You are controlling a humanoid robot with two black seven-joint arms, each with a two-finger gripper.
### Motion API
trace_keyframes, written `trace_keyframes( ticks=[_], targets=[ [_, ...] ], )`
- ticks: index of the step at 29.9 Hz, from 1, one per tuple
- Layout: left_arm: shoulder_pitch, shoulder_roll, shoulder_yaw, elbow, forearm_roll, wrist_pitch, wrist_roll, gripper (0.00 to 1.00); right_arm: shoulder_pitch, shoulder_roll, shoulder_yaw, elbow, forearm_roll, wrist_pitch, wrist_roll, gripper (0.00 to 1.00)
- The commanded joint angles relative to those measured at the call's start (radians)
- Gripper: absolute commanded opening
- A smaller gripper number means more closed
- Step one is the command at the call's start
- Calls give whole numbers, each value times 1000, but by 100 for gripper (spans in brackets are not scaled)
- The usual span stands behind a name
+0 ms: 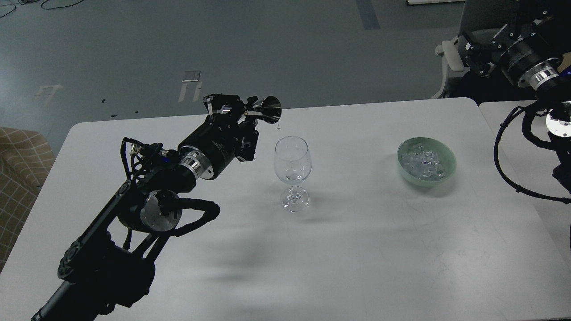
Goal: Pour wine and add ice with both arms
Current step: 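Tilt the jigger over the wine glass with the left gripper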
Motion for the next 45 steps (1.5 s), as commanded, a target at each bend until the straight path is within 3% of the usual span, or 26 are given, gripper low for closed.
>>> trace_keyframes(
  ticks=[1,18,22,37,45],
  targets=[
    [-1,0,0,-2,18,-6,-3,0,1,-1,0,0,0,0,0,100],
    [5,0,15,-33,84,-7,-17,0,1,1,1,0,0,0,0,100],
    [-2,0,49,-33,104,-7,-50,0,1,-1,0,0,0,0,0,100],
    [8,0,66,-33,183,-7,-92,0,0,1,0,0,0,0,0,100],
    [8,5,80,-33,194,-6,-144,0,0,1,0,0,0,0,0,100]
  ],
)
